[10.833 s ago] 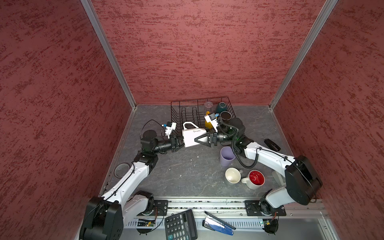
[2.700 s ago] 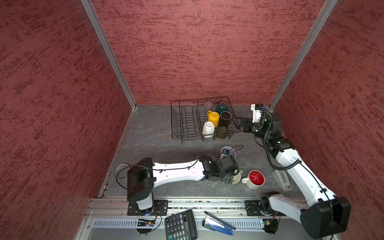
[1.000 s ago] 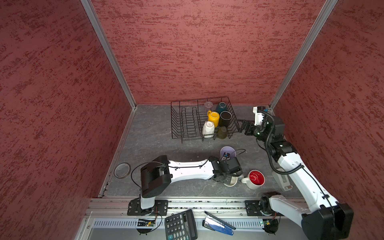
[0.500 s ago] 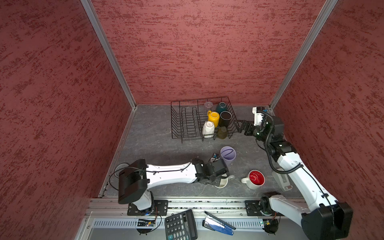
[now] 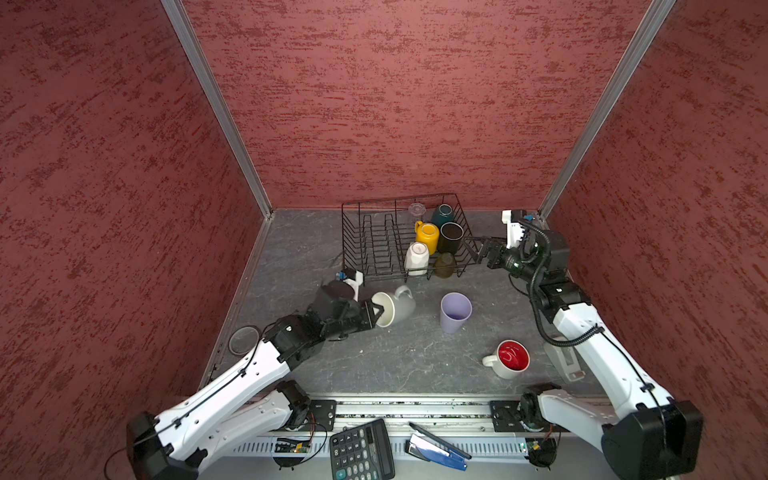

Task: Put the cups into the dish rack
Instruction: 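Lift and carry the white mug toward the rack while right moves to meet it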

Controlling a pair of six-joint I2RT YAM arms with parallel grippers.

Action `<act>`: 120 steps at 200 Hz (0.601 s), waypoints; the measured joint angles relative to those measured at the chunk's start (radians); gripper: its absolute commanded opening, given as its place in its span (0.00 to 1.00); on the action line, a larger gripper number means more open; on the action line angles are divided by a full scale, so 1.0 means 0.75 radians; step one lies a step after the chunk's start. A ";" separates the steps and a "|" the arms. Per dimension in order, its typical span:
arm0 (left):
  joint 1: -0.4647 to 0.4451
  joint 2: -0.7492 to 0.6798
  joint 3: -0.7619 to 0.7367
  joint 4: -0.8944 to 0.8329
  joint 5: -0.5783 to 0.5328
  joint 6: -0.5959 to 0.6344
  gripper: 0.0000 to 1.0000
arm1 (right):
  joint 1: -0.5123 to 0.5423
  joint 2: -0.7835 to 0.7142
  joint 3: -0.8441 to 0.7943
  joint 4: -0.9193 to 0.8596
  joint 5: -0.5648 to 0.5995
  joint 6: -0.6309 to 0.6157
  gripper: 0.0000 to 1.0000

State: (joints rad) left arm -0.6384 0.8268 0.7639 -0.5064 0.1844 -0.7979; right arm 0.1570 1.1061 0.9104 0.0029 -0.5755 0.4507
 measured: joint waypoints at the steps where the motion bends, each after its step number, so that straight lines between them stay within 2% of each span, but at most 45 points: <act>1: 0.022 -0.004 -0.001 0.005 0.014 0.001 0.00 | 0.000 0.001 -0.001 0.005 -0.003 0.001 0.99; 26: 0.364 -0.016 -0.050 0.182 0.306 -0.028 0.00 | -0.003 0.041 -0.049 0.193 -0.142 0.092 0.99; 44: 0.512 0.041 -0.085 0.324 0.486 -0.074 0.00 | -0.004 0.088 -0.069 0.346 -0.258 0.169 0.99; 78: 0.582 0.201 -0.108 0.571 0.744 -0.165 0.00 | 0.030 0.146 -0.066 0.537 -0.420 0.248 0.99; 120: 0.596 0.367 -0.109 0.873 0.949 -0.280 0.00 | 0.183 0.194 0.026 0.545 -0.456 0.184 0.99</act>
State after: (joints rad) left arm -0.1913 1.1019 0.6823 0.1482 0.8959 -1.0077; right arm 0.2943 1.2518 0.9302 0.4114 -0.9173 0.5884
